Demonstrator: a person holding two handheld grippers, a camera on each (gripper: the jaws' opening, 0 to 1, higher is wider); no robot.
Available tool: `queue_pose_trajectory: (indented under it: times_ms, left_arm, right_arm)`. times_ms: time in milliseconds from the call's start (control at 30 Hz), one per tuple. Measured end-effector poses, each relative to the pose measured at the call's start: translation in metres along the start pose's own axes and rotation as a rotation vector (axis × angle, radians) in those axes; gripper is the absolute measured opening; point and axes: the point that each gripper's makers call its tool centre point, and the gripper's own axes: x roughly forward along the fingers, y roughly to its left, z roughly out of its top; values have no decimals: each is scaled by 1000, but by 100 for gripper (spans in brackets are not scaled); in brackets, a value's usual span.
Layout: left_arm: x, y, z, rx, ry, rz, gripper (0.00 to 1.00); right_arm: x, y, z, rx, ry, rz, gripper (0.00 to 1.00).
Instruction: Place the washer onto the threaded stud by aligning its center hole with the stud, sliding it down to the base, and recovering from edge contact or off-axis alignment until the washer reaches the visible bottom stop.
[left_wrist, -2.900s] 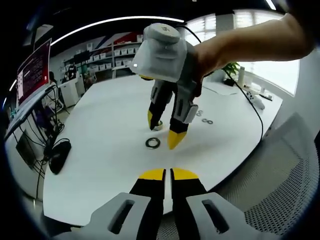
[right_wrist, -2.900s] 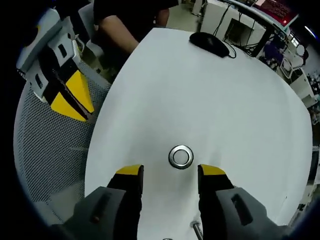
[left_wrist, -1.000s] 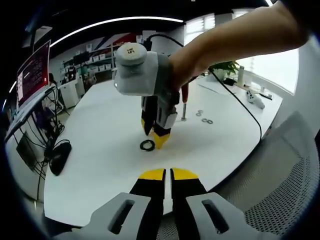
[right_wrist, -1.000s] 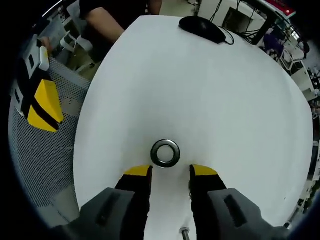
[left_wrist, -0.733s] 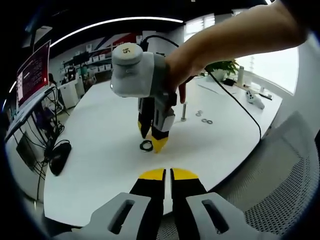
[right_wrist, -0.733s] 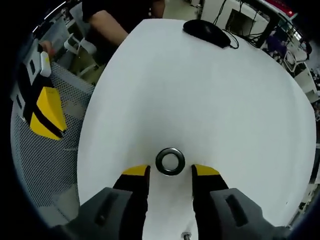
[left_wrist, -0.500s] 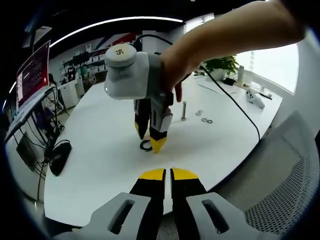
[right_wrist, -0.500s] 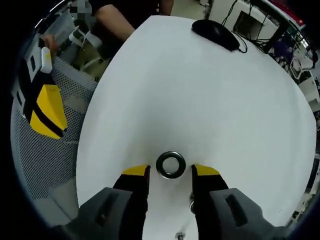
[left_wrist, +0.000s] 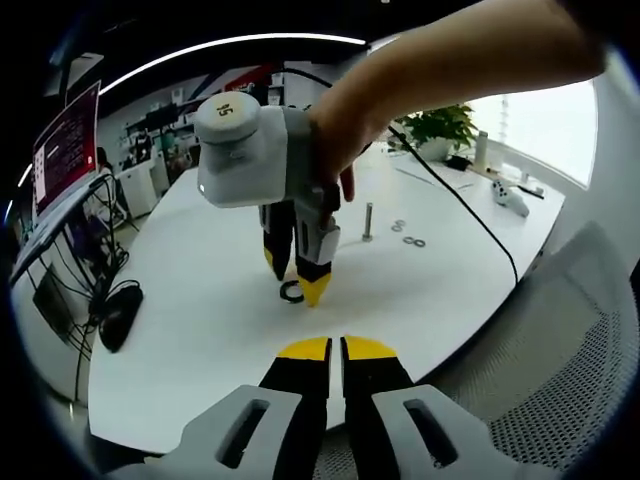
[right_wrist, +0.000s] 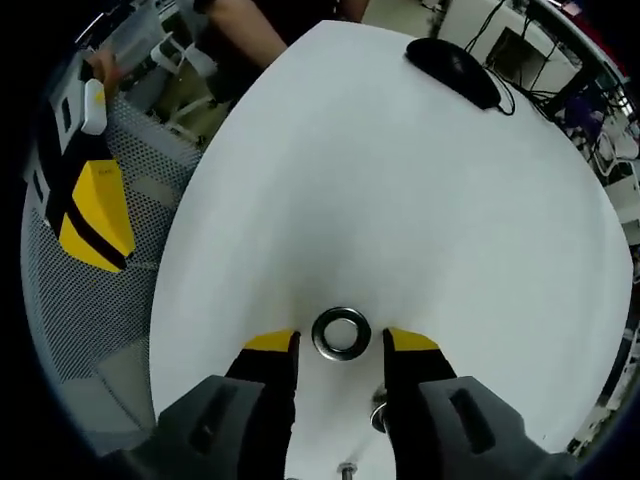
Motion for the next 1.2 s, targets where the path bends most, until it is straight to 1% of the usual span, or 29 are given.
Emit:
queue_pose_trajectory:
  times_ms: [100, 167, 233, 300, 500, 700, 767, 1000, 1200]
  left_arm:
    - [0, 0, 0, 0, -1, 1, 1]
    - [0, 0, 0, 1, 1, 1, 1]
    - [0, 0, 0, 2, 1, 1, 1]
    - [0, 0, 0, 2, 1, 1, 1]
    - [0, 0, 0, 0, -3, 1, 1]
    - [-1, 1, 2, -4, -12, 1, 1]
    - [-1, 0, 1, 0, -5, -3, 1]
    - [0, -1, 0, 3, 1, -6, 1]
    - [0, -1, -1, 5, 5, -9, 1]
  right_arm:
    - [0, 0, 0, -4, 11, -1, 35]
    - [1, 1, 1, -15, 11, 2, 34]
    - [0, 0, 3, -13, -2, -8, 25]
    - [2, 2, 1, -12, 7, -1, 25]
    - [1, 2, 1, -3, 0, -8, 24]
    - [0, 2, 1, -4, -30, -28, 23]
    - [-1, 3, 1, -4, -42, -41, 23]
    - [-3, 1, 0, 51, -74, -71, 23]
    - [-3, 6, -8, 73, -63, -55, 23]
